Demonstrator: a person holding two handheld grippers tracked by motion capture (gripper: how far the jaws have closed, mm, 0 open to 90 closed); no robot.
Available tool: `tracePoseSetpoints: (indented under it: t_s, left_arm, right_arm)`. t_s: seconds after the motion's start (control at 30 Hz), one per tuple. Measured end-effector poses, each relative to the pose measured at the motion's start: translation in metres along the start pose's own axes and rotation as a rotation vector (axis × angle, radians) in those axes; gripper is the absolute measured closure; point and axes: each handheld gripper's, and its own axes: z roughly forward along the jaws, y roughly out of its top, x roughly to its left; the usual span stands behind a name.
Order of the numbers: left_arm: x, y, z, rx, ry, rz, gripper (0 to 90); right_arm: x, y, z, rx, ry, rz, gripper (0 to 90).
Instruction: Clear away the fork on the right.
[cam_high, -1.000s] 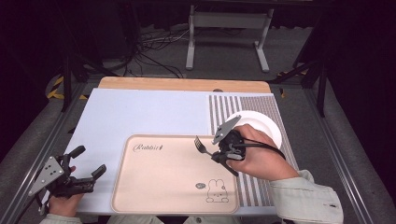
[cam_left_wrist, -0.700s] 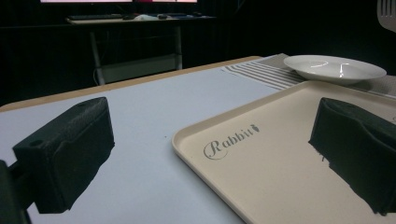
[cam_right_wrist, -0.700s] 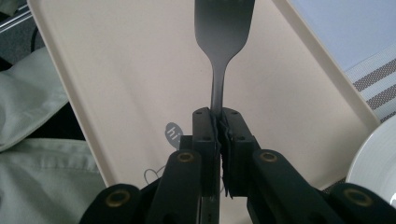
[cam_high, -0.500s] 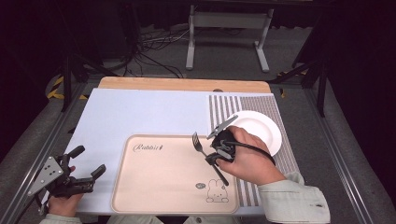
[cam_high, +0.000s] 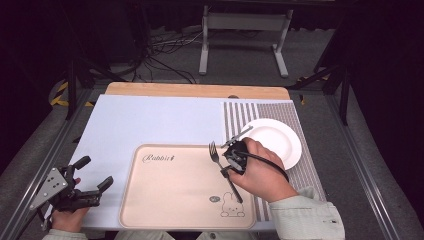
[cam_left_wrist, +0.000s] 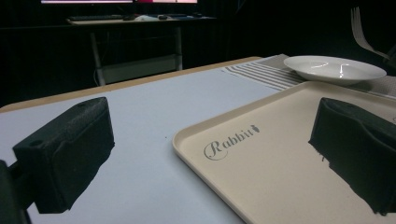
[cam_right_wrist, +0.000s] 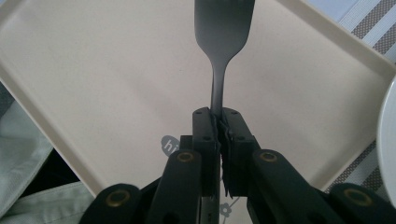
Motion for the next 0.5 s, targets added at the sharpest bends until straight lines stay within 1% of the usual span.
tracePoseSetpoints:
  t_s: [0.07,0.13,0.2,0.23,0.33,0.5]
  left_arm:
    - [0.0,0.0,0.0,-0.001,-0.001,0.001,0.4]
    - [0.0,0.0,0.0,-0.003,-0.001,0.001,0.4]
    - [0.0,0.0,0.0,-0.003,0.0,-0.001,0.4]
    - [0.0,0.0,0.0,-0.002,0.001,0.0,0.4]
    - [0.0,0.0,0.0,0.0,0.001,0.001,0.4]
    - [0.0,0.0,0.0,0.0,0.001,0.001,0.4]
  right_arm:
    - [0.0,0.0,0.002,0.007,-0.006,0.019,86.0]
    - [0.0,0.0,0.003,0.01,-0.005,0.024,86.0]
    - [0.0,0.001,0.006,0.021,-0.01,0.042,86.0]
    - [0.0,0.0,0.009,0.03,-0.017,0.05,86.0]
    - [0.0,0.0,0.015,0.057,-0.016,0.067,86.0]
    - [0.0,-0.002,0.025,0.105,-0.029,0.101,86.0]
